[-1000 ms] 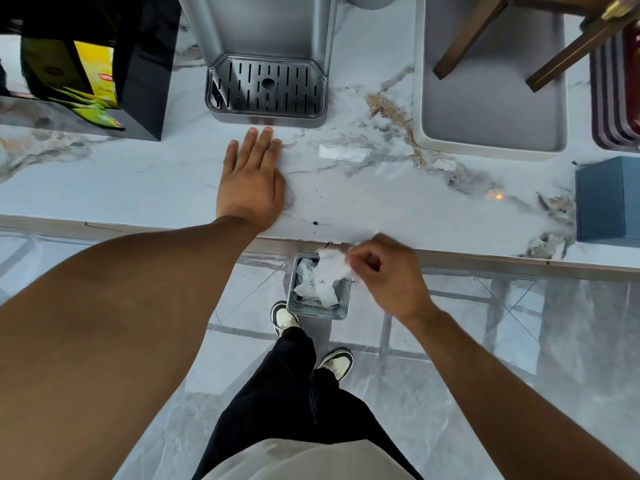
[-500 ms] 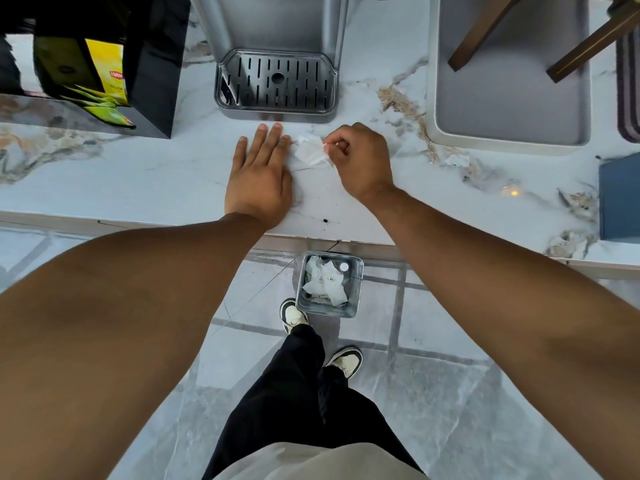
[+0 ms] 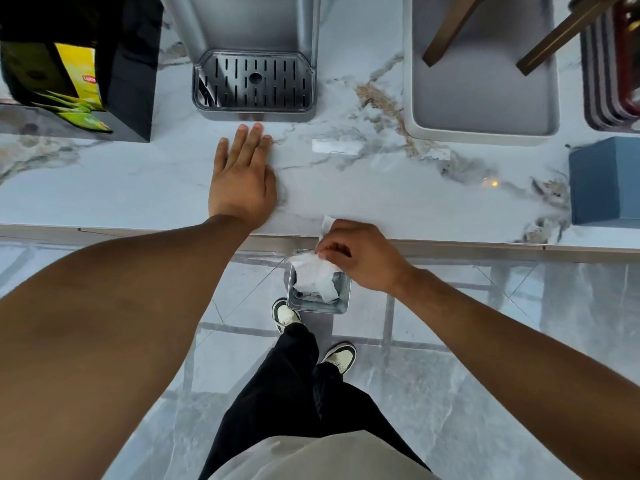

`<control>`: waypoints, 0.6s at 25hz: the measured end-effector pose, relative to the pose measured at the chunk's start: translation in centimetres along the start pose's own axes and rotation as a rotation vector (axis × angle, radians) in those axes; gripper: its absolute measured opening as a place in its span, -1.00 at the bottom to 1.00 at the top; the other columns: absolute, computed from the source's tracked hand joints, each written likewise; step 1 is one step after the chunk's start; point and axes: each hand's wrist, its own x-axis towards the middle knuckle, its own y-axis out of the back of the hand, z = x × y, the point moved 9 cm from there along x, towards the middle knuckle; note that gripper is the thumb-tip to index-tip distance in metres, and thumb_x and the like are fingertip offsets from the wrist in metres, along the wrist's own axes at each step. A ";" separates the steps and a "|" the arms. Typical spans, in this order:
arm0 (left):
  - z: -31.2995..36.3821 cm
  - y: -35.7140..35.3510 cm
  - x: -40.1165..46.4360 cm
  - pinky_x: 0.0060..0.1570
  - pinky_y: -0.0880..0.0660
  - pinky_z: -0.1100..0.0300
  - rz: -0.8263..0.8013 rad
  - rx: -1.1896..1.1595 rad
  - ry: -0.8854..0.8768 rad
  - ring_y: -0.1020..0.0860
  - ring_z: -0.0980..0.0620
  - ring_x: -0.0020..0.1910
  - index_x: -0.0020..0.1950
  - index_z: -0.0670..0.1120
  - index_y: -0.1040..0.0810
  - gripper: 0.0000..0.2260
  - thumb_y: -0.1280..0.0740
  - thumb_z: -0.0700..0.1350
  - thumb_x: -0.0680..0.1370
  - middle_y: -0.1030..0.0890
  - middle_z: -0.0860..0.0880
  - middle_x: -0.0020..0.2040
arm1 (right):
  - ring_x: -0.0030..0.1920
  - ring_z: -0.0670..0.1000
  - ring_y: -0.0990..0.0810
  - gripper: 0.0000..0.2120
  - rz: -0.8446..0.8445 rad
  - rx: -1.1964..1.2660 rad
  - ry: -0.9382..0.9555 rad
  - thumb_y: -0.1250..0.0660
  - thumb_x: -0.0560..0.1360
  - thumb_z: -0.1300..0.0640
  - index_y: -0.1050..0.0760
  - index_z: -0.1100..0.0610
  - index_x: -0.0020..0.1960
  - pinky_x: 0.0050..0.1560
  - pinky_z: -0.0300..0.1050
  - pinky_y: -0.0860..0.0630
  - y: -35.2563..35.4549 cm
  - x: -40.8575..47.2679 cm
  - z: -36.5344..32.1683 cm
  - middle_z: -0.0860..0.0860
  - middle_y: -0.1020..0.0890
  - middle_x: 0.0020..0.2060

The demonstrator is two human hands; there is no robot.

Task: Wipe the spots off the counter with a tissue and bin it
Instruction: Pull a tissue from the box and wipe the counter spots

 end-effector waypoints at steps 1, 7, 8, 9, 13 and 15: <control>0.0 0.0 0.0 0.57 0.06 -0.11 0.000 0.002 0.001 -0.02 -0.08 0.60 0.55 -0.13 -0.21 -0.50 -0.01 -0.07 0.61 -0.14 -0.08 0.61 | -0.31 -0.21 -0.49 -0.95 0.027 0.032 -0.015 -0.45 0.48 0.19 -0.68 0.12 -0.07 -0.21 -0.38 -0.34 0.6 -0.2 0.1 -0.08 -0.56 -0.24; 0.1 0.2 -0.1 0.57 0.04 -0.12 0.008 -0.005 -0.004 -0.04 -0.09 0.60 0.54 -0.13 -0.22 -0.50 0.01 -0.06 0.60 -0.16 -0.09 0.61 | -0.26 -0.16 -0.54 -0.93 0.537 -0.013 -0.136 -0.40 0.46 0.19 -0.67 0.10 -0.12 -0.13 -0.24 -0.47 10.8 7.0 2.4 -0.04 -0.62 -0.23; 0.1 0.2 -0.1 0.57 0.04 -0.11 0.010 -0.003 -0.003 -0.04 -0.09 0.60 0.54 -0.13 -0.23 -0.50 0.01 -0.06 0.60 -0.16 -0.09 0.61 | -0.22 -0.08 -0.58 -0.92 0.589 -0.045 -0.178 -0.38 0.47 0.19 -0.67 0.12 -0.13 -0.09 -0.20 -0.50 12.1 8.6 3.1 0.00 -0.65 -0.22; 0.1 0.2 -0.1 0.57 0.04 -0.11 0.012 -0.001 -0.003 -0.04 -0.09 0.60 0.54 -0.13 -0.23 -0.50 0.01 -0.06 0.60 -0.16 -0.09 0.61 | -0.18 -0.04 -0.60 -0.90 0.621 -0.085 -0.223 -0.37 0.47 0.19 -0.66 0.12 -0.14 -0.05 -0.19 -0.50 13.2 9.9 3.8 0.03 -0.67 -0.19; 0.1 0.2 0.0 0.56 0.03 -0.12 0.019 -0.005 -0.008 -0.06 -0.11 0.60 0.53 -0.13 -0.24 -0.50 0.00 -0.06 0.59 -0.18 -0.10 0.60 | -0.07 0.01 -0.61 -0.89 0.607 -0.193 -0.312 -0.34 0.50 0.20 -0.66 0.11 -0.08 -0.01 -0.24 -0.44 13.2 12.7 4.9 0.06 -0.67 -0.08; 0.1 0.2 0.0 0.56 0.03 -0.12 0.018 -0.011 -0.006 -0.06 -0.11 0.60 0.53 -0.13 -0.25 -0.50 0.00 -0.06 0.59 -0.18 -0.10 0.60 | -0.13 -0.02 -0.58 -0.88 0.538 -0.170 -0.197 -0.35 0.50 0.22 -0.66 0.15 -0.02 -0.06 -0.27 -0.42 11.2 12.2 3.9 0.09 -0.64 -0.09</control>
